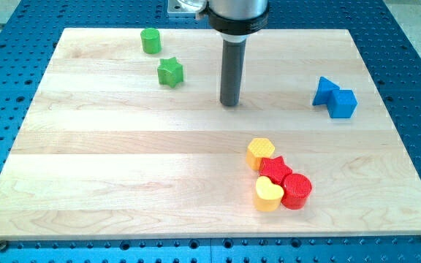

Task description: Push the green star to the bottom left of the green circle

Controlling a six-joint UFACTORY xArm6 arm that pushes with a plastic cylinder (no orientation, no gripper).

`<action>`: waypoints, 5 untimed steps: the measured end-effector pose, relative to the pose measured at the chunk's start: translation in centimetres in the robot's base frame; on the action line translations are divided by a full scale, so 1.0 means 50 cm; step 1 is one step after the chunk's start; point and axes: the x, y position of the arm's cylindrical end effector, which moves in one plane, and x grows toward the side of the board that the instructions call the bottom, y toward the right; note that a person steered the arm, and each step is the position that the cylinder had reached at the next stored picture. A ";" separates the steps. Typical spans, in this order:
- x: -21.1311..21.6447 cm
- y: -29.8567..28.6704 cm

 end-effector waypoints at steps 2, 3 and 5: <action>-0.079 -0.095; -0.097 -0.140; -0.126 -0.173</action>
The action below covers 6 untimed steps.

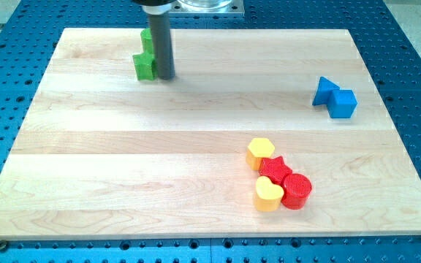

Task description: Push the green star to the bottom left of the green circle

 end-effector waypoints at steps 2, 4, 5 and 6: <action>-0.042 -0.009; -0.053 -0.120; -0.030 -0.031; -0.010 -0.106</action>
